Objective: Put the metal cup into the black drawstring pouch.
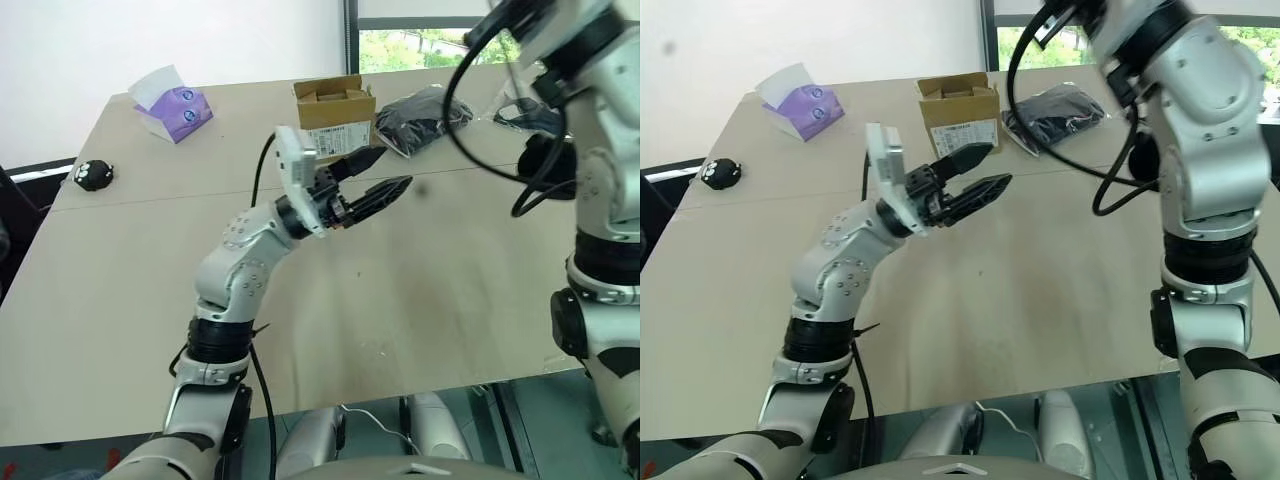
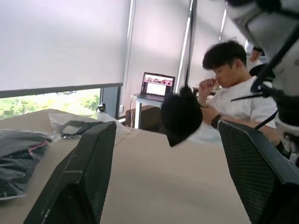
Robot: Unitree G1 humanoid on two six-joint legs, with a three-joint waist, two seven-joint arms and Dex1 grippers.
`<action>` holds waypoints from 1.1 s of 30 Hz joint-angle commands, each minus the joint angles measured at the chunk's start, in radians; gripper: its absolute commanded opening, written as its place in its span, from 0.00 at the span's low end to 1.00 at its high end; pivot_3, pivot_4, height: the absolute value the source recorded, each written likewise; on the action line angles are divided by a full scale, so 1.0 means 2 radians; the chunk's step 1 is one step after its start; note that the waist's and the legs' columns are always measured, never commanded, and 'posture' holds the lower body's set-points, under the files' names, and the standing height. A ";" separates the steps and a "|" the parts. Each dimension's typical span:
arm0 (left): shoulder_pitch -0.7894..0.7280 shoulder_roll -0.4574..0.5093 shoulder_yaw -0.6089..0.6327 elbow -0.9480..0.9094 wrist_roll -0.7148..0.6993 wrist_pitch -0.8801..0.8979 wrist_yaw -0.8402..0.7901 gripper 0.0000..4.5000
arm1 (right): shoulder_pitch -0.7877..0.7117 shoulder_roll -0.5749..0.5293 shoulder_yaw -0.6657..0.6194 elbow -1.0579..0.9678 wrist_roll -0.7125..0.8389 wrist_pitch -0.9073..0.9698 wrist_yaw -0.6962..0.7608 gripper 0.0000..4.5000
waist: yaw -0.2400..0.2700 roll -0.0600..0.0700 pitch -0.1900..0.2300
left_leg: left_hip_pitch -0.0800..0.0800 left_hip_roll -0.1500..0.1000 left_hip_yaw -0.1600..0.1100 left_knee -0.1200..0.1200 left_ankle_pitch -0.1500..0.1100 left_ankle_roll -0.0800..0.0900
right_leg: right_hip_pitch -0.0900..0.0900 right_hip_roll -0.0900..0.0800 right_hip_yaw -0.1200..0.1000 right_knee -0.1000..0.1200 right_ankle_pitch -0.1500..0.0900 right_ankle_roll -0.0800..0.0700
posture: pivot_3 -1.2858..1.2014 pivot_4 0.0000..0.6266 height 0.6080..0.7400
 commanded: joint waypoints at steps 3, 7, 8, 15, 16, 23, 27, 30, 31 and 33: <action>0.041 0.065 0.033 0.000 0.030 -0.001 0.005 0.80 | 0.032 0.020 0.039 0.015 -0.001 0.032 0.017 0.00 | -0.001 0.000 0.000 | 0.000 0.000 0.000 0.000 0.000 0.000 | 0.000 0.000 0.000 0.000 0.000 0.000 | 0.52 0.24 1.00; 0.096 0.115 0.049 -0.014 0.040 -0.002 -0.014 0.81 | 0.110 0.016 0.059 0.008 0.021 0.064 0.056 0.14 | 0.000 -0.001 -0.001 | 0.000 0.000 -0.001 -0.001 0.000 0.000 | 0.000 0.000 -0.001 -0.001 0.000 0.000 | 0.52 0.24 1.00; 0.113 0.126 0.056 -0.022 0.036 0.000 -0.020 0.81 | 0.129 0.006 0.058 0.002 0.025 0.072 0.067 0.24 | 0.001 -0.001 0.000 | 0.000 0.000 -0.001 -0.001 0.000 0.000 | 0.000 0.000 -0.001 -0.001 0.000 0.000 | 0.52 0.24 1.00; 0.235 0.171 0.107 -0.067 0.034 -0.020 -0.041 0.81 | 0.262 -0.037 -0.005 -0.030 0.115 0.106 0.138 0.71 | 0.002 0.000 0.000 | -0.001 0.000 -0.004 -0.001 0.000 0.000 | 0.001 0.000 -0.003 -0.004 0.000 0.000 | 0.52 0.24 1.00; 0.256 0.175 0.110 -0.074 0.047 -0.032 -0.043 0.81 | 0.280 -0.047 -0.015 -0.033 0.123 0.105 0.150 0.71 | 0.002 0.000 0.000 | -0.001 0.000 -0.004 -0.002 0.000 0.000 | 0.001 0.000 -0.004 -0.004 0.000 0.000 | 0.52 0.24 1.00; 0.373 0.159 0.106 -0.093 0.122 -0.118 -0.018 0.81 | 0.416 -0.101 -0.079 0.061 0.117 -0.008 0.237 0.71 | 0.009 0.000 0.000 | 0.000 0.000 -0.003 -0.002 0.000 0.000 | 0.003 0.000 -0.003 -0.005 0.000 0.000 | 0.52 0.24 1.00; 0.412 0.150 0.108 -0.078 0.148 -0.155 -0.010 0.81 | 0.479 -0.120 -0.123 0.172 0.137 -0.114 0.334 0.71 | 0.018 0.000 0.000 | 0.001 0.000 -0.003 -0.002 0.000 0.000 | 0.004 0.000 -0.004 -0.005 0.000 0.000 | 0.52 0.24 1.00; 0.415 0.146 0.110 -0.073 0.151 -0.165 -0.004 0.81 | 0.502 -0.146 -0.137 0.222 0.147 -0.151 0.408 0.71 | 0.018 0.001 0.000 | 0.001 0.000 -0.003 -0.002 0.000 0.000 | 0.004 0.000 -0.003 -0.005 0.000 -0.001 | 0.52 0.24 1.00; 0.417 0.145 0.110 -0.073 0.151 -0.167 -0.004 0.81 | 0.506 -0.151 -0.137 0.232 0.144 -0.168 0.424 0.71 | 0.017 0.002 0.000 | 0.001 0.001 -0.002 -0.002 0.000 0.000 | 0.004 0.000 -0.003 -0.005 0.001 -0.001 | 0.52 0.24 1.00; 0.423 0.143 0.113 -0.073 0.148 -0.167 -0.002 0.81 | 0.511 -0.157 -0.140 0.250 0.141 -0.195 0.444 0.71 | 0.015 0.002 0.000 | 0.002 0.001 -0.002 -0.002 0.000 0.000 | 0.005 0.000 -0.003 -0.005 0.001 -0.001 | 0.52 0.24 1.00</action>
